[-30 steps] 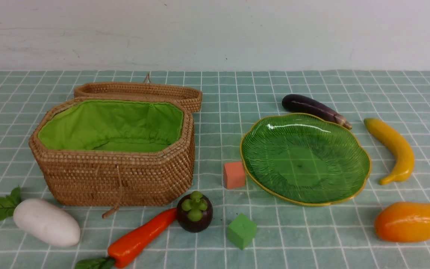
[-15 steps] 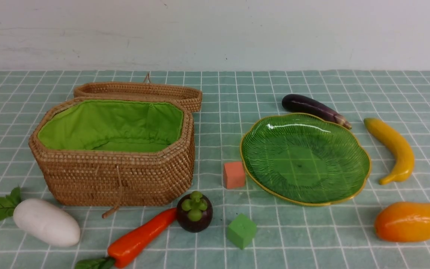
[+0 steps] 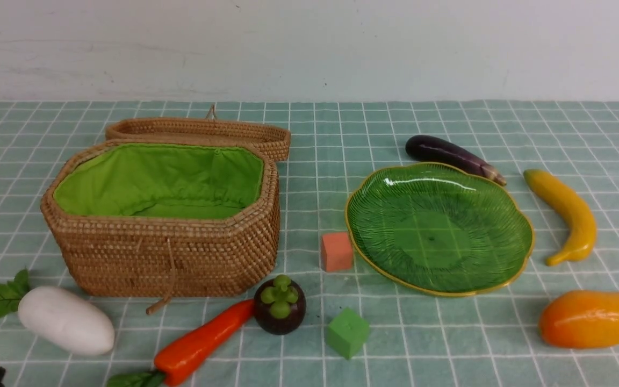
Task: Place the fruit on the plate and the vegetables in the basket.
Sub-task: Take a daikon with your left arm and place it on the basket on the left.
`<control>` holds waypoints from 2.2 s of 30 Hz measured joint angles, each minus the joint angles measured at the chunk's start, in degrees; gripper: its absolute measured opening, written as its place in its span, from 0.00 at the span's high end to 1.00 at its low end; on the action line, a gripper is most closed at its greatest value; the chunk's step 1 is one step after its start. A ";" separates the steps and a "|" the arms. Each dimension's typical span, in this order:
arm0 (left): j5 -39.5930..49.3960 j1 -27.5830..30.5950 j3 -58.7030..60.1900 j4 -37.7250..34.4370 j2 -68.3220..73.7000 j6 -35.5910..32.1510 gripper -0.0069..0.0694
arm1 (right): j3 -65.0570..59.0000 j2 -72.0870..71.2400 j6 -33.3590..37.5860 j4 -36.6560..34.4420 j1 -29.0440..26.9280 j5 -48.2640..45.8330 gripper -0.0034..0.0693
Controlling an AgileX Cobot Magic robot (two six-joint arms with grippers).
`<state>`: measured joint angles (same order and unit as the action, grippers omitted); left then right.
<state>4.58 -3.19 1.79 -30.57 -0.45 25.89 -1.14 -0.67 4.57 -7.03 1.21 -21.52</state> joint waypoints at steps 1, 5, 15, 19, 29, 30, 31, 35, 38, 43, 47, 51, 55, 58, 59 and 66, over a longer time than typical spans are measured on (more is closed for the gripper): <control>-1.09 0.00 0.00 -0.89 0.00 0.27 0.60 | 0.00 0.00 0.00 0.00 0.00 0.00 0.62; 2.49 0.00 -3.18 -1.58 0.62 -0.41 0.69 | 0.00 0.00 0.00 0.00 0.00 0.00 0.62; 31.17 0.00 -26.94 4.56 28.50 -15.99 0.93 | -0.34 0.00 -3.22 -4.63 0.00 5.15 0.62; 40.70 0.00 -31.99 7.24 38.03 -19.22 0.93 | -0.34 0.00 -8.67 -13.71 0.00 10.84 0.62; 38.16 0.00 -36.01 13.91 54.25 -17.57 0.93 | 18.81 8.28 -4.57 -24.75 2.57 -7.61 0.79; 36.80 0.00 -36.13 15.01 55.51 -16.50 0.93 | 22.73 10.88 -2.42 -24.09 3.12 -10.26 0.81; 36.56 0.00 -36.12 15.22 55.81 -16.30 0.93 | 22.73 10.88 -1.89 -24.09 3.12 -11.13 0.81; 33.90 0.55 -36.25 22.64 61.91 -10.06 0.93 | 43.89 26.23 6.79 -20.07 3.89 -29.98 0.87; 33.55 3.46 -36.25 25.84 62.86 -6.05 0.93 | 49.90 30.68 7.87 -19.12 4.35 -34.67 0.87; 32.27 12.24 -36.42 23.78 63.53 -3.67 0.93 | 55.13 35.34 8.64 -18.58 9.61 -36.71 0.87; 29.33 10.53 -36.42 17.30 64.83 -8.93 0.92 | 55.08 35.43 10.43 -17.38 12.34 -36.01 0.87; 22.00 9.58 -36.42 12.62 67.45 -12.08 0.83 | 55.08 35.43 12.83 -16.92 14.37 -35.61 0.86; 18.32 9.58 -36.60 11.47 71.23 -12.21 0.62 | 55.08 35.43 13.32 -16.67 15.44 -35.66 0.85; 17.53 9.58 -36.60 9.50 75.24 -10.40 0.40 | 55.08 35.43 13.54 -16.62 15.57 -36.08 0.85; 17.34 9.58 -36.60 9.10 75.77 -9.97 0.36 | 55.08 35.43 13.68 -16.62 15.57 -36.16 0.85; 10.70 9.58 -36.60 7.28 80.69 -5.44 0.04 | 55.08 35.43 14.83 -16.67 15.57 -36.74 0.84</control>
<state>15.29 6.39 -34.81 -23.29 80.25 20.46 53.93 34.76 19.40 -23.70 16.77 -58.26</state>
